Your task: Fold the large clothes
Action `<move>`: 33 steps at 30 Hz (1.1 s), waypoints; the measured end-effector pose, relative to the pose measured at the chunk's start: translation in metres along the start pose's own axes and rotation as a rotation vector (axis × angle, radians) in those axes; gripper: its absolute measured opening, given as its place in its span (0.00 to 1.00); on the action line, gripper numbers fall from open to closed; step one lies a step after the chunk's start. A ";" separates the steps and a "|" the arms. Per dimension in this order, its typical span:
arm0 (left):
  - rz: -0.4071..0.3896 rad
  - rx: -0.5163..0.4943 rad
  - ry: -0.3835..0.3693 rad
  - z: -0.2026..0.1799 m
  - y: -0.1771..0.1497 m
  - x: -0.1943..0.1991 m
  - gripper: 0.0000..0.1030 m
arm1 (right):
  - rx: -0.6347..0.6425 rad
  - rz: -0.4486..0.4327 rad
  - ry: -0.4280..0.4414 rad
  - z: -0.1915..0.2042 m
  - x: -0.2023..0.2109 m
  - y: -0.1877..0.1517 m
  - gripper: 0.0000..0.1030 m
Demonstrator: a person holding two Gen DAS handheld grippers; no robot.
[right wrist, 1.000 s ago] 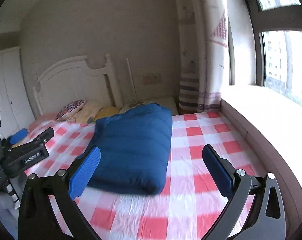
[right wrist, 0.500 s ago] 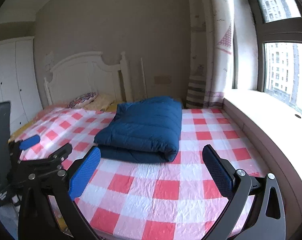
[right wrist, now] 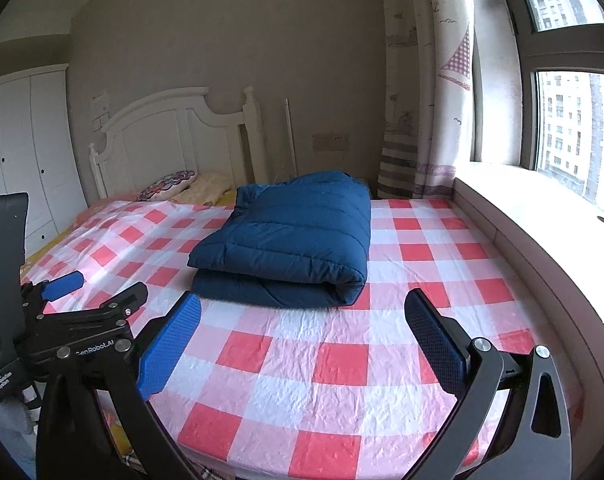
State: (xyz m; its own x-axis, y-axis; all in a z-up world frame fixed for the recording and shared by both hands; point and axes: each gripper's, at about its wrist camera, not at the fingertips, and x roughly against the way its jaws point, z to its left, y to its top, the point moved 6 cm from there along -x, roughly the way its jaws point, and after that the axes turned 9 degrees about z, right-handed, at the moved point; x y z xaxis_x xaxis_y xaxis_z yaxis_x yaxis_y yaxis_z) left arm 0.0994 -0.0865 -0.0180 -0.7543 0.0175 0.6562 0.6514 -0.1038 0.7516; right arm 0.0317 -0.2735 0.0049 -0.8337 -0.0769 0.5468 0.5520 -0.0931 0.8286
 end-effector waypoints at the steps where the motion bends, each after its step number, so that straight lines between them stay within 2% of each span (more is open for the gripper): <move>1: -0.001 -0.001 0.001 0.000 0.000 0.000 0.98 | -0.003 -0.001 -0.001 -0.001 0.001 0.000 0.95; 33: 0.011 -0.014 -0.003 -0.005 -0.006 0.001 0.98 | -0.015 0.016 0.012 -0.001 -0.002 -0.004 0.95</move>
State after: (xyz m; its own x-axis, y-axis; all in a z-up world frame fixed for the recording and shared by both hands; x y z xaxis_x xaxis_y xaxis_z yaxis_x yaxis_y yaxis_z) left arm 0.0940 -0.0905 -0.0219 -0.7470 0.0188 0.6646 0.6584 -0.1182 0.7434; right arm 0.0317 -0.2736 0.0005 -0.8244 -0.0908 0.5586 0.5658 -0.1069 0.8176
